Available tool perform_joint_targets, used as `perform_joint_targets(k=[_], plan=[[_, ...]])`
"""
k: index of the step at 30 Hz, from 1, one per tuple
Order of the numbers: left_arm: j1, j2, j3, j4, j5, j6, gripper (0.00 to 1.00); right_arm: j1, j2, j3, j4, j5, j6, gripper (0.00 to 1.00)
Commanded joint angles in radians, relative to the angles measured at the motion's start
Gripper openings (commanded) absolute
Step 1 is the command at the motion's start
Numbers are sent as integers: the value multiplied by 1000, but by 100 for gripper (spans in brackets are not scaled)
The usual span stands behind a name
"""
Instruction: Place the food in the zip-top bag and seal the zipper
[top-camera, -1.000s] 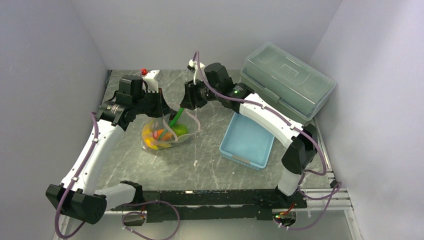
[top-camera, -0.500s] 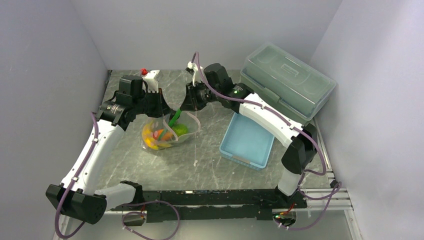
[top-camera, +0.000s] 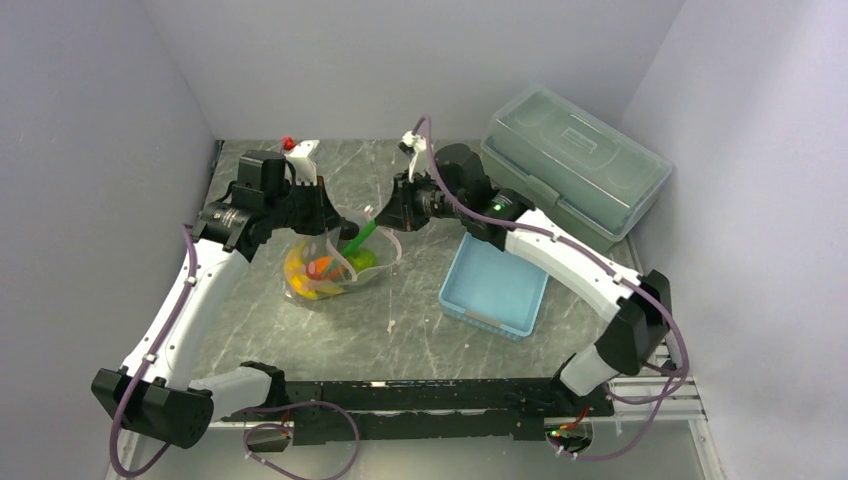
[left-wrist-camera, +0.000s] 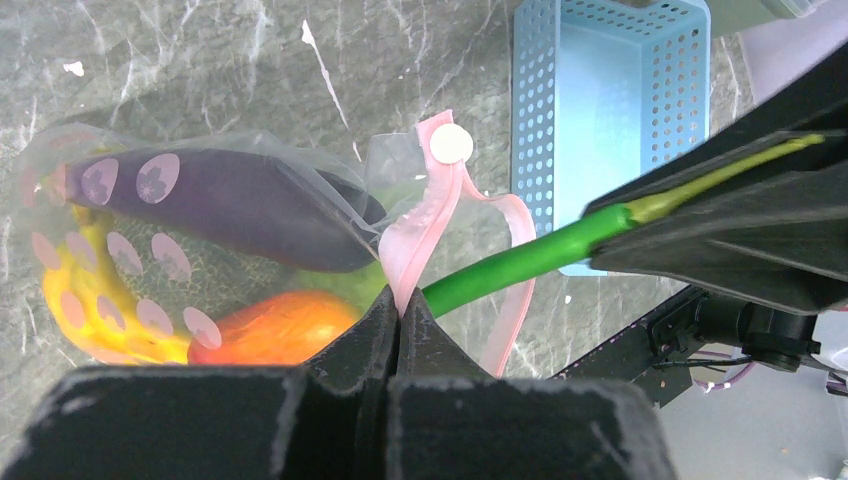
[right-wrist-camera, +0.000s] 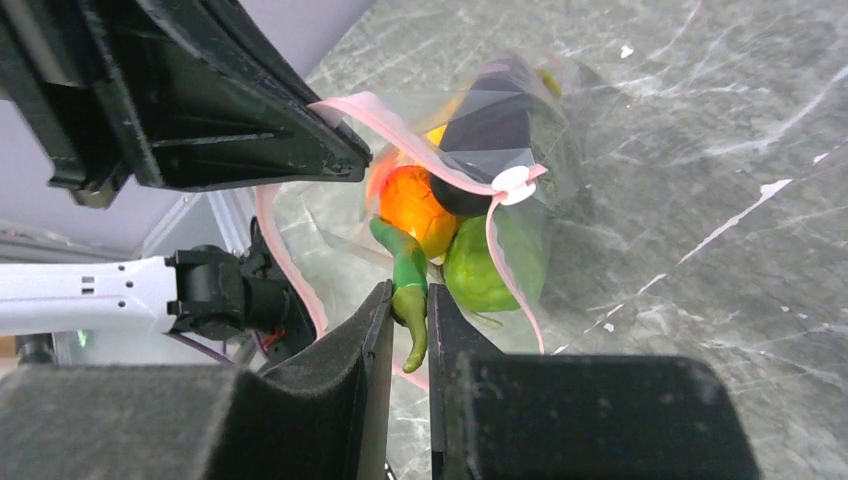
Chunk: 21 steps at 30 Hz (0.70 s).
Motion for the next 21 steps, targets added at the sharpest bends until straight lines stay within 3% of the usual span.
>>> perform_joint_targets(k=[1,9,21], plan=[[3,-17,4,37,15,-4,0,-6,-112,-78,159,95,54,0],[4,-17,3,37,14,-4,0,-4,-210,-204,269,201,112,0],[3,-15,2,40,14,-10,0,92,-195,-258,383,375,143,0]])
